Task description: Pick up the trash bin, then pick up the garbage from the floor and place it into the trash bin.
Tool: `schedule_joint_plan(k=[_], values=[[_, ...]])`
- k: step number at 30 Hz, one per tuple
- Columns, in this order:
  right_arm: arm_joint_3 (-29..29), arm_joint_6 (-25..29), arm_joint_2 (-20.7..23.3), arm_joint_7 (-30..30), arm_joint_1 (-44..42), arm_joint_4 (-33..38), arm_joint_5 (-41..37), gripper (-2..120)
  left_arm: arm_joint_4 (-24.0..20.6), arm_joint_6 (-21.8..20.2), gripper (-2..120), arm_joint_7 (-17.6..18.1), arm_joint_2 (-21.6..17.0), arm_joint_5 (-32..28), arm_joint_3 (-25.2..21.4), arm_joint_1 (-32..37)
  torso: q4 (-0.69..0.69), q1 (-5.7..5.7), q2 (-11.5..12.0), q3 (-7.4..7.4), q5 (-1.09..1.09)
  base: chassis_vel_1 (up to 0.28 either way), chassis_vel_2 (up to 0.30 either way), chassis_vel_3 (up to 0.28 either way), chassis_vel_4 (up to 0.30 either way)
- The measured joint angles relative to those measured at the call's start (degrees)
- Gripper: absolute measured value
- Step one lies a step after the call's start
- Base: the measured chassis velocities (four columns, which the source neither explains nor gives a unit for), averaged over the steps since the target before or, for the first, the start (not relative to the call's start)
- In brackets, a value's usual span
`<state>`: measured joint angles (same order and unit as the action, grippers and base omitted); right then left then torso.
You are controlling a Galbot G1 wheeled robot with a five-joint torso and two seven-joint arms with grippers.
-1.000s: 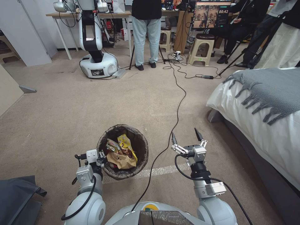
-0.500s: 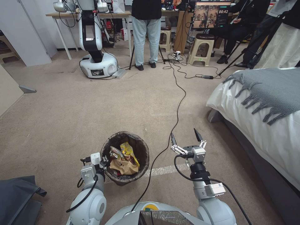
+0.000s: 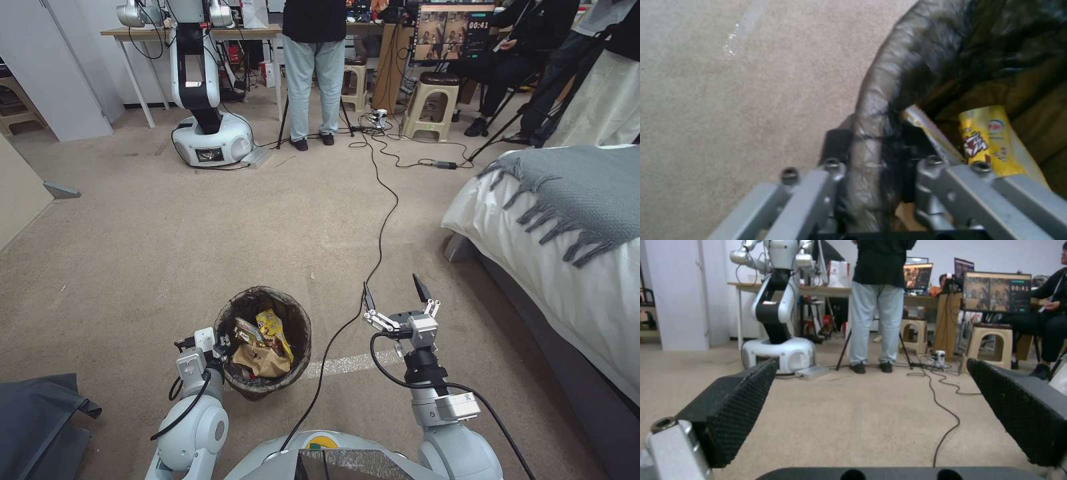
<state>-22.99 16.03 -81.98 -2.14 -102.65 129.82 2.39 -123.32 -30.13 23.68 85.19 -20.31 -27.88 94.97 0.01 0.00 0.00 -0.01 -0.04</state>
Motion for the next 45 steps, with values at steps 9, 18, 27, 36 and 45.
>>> schedule_joint_plan(k=[9, 18, 27, 36, 45], values=[[0.0, 0.4, -0.2, 0.3, -0.1, -0.1, 0.3, 100, 0.5, 0.0, 59, -0.6, 0.0, -1.0, 0.1, -0.6, 0.0, 0.0, 0.0, 0.02, 0.05, 0.0, 0.0, 0.0, 0.0], [0.1, 0.7, -0.2, 0.5, -0.2, -0.2, 0.6, 100, -0.2, 0.6, 88, -1.2, 0.0, -0.6, 0.1, -0.6, -0.01, 0.0, 0.0, 0.01, 0.05, 0.0, 0.0, 0.0, 0.0], [0.3, 1.4, -0.2, 1.0, -0.3, -0.4, 1.3, 100, -2.6, 2.7, 100, -2.4, 0.0, 1.9, 0.3, -0.1, -0.02, 0.0, 0.0, 0.01, 0.04, 0.0, 0.0, 0.0, 0.0], [0.3, 0.7, -0.6, -1.9, 0.6, -0.5, 1.0, 100, -9.0, 12.4, 100, -6.2, -0.3, 14.5, 2.2, 4.2, 0.0, 0.0, 0.0, 0.01, 0.03, 0.0, 0.0, 0.0, 0.0], [-1.4, 0.9, -1.4, -3.9, 1.1, -0.9, 4.3, 100, -10.2, 27.2, 100, -8.3, -1.2, 28.8, 4.9, 12.8, 0.0, 0.0, 0.0, 0.0, 0.03, 0.0, 0.0, 0.0, 0.0]])
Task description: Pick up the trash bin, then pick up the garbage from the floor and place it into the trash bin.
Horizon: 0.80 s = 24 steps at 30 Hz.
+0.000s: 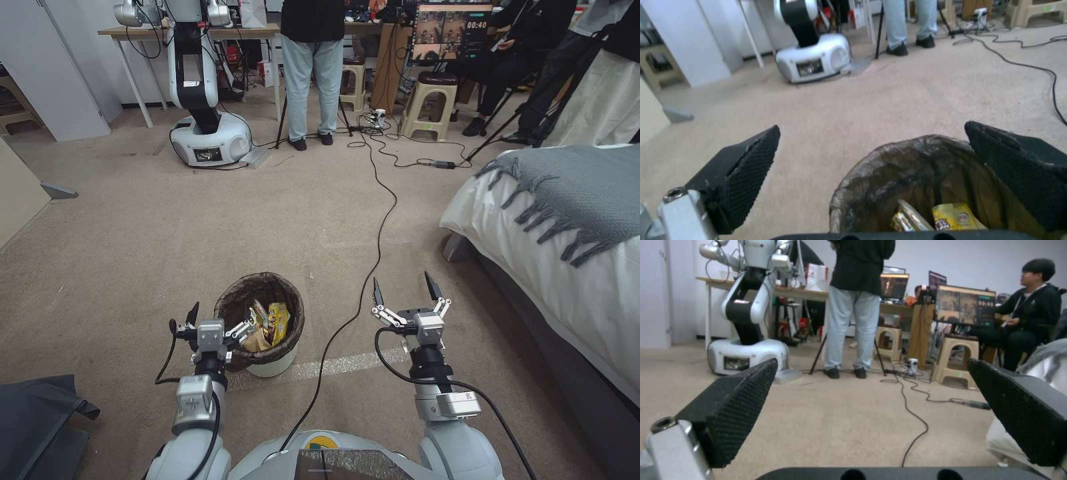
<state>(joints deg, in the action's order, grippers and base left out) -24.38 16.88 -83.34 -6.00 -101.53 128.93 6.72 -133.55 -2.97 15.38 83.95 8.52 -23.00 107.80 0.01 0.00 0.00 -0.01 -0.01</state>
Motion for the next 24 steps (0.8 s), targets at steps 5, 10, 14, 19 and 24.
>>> schedule_joint_plan(k=[5, 10, 14, 19, 24], values=[[-0.5, 0.0, 0.0, 0.1, 0.2, -0.3, 0.0, 100, 0.9, 3.7, 100, 0.3, 0.0, 0.4, 0.1, 0.5, -0.01, 0.0, 0.0, 0.0, 0.0, 0.0, 0.0, 0.0, 0.0], [-0.7, 0.0, -0.1, 0.2, 0.2, -0.3, 0.0, 100, 1.1, 4.0, 100, 0.4, 0.0, 0.4, 0.1, 0.4, -0.01, 0.0, 0.0, 0.0, 0.01, 0.0, 0.0, 0.0, 0.0], [-0.7, 0.0, -0.1, 0.2, 0.3, -0.3, 0.0, 100, 1.1, 4.0, 100, 0.5, 0.0, 0.4, 0.1, 0.4, -0.01, 0.0, 0.0, 0.0, 0.01, 0.0, 0.0, 0.0, 0.0], [-0.7, 0.0, -0.1, 0.3, 0.3, -0.3, 0.0, 100, 1.1, 3.8, 100, 0.5, 0.0, 0.2, 0.1, 0.3, -0.01, 0.0, 0.0, 0.01, 0.01, 0.0, 0.0, 0.0, 0.0], [-0.7, -0.1, -0.1, 0.3, 0.3, -0.3, 0.0, 100, 1.1, 3.7, 100, 0.5, 0.0, 0.1, 0.1, 0.3, -0.01, 0.0, 0.0, 0.01, 0.01, 0.0, 0.0, 0.0, 0.0]])
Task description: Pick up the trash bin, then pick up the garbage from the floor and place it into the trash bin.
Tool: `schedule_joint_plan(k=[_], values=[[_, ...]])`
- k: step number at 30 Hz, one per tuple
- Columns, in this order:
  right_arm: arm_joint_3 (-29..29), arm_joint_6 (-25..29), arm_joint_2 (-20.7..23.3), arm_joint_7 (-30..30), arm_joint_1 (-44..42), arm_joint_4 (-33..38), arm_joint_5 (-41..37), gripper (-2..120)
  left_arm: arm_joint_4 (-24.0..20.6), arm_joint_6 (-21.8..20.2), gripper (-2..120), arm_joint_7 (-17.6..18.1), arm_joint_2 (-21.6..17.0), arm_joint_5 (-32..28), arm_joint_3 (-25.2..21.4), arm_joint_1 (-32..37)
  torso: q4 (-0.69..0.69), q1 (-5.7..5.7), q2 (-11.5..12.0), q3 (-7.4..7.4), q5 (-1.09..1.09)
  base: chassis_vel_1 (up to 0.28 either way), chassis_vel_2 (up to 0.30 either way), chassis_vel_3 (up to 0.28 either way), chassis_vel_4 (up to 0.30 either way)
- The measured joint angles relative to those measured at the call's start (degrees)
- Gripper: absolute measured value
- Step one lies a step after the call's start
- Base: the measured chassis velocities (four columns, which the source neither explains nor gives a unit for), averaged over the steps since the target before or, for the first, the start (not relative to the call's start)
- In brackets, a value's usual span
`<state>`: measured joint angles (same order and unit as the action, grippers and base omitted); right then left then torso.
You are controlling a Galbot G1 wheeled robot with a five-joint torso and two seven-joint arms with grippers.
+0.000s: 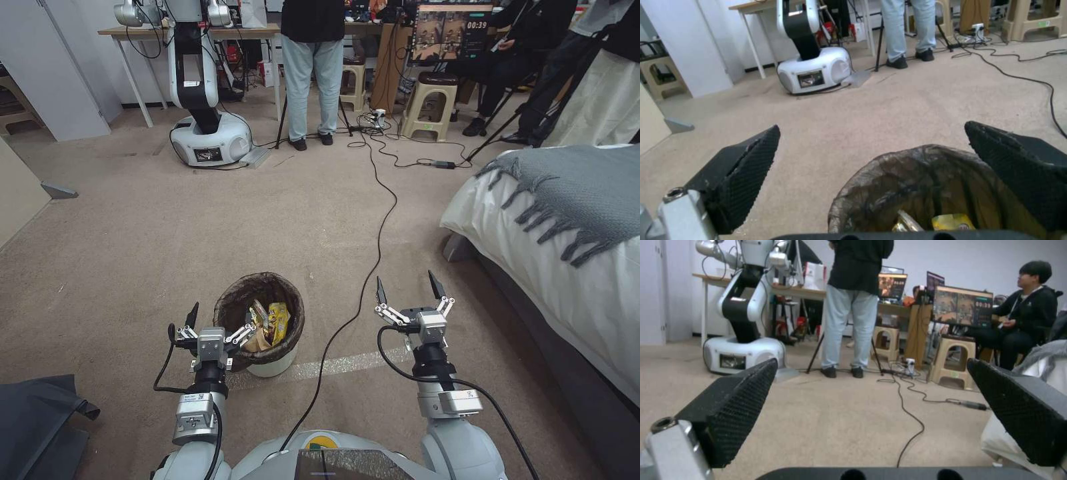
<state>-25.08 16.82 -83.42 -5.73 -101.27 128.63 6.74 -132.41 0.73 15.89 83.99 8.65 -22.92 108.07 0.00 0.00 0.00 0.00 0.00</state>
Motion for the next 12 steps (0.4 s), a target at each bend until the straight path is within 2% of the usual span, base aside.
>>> schedule_joint_plan(k=[12], values=[[0.0, 0.0, 0.0, 0.0, 0.0, 0.0, 0.0, 100, 0.0, -0.2, 100, 0.1, 0.0, -0.1, 0.0, 0.0, 0.0, 0.0, 0.0, 0.0, 0.0, 0.0, 0.0, 0.0, 0.0]])
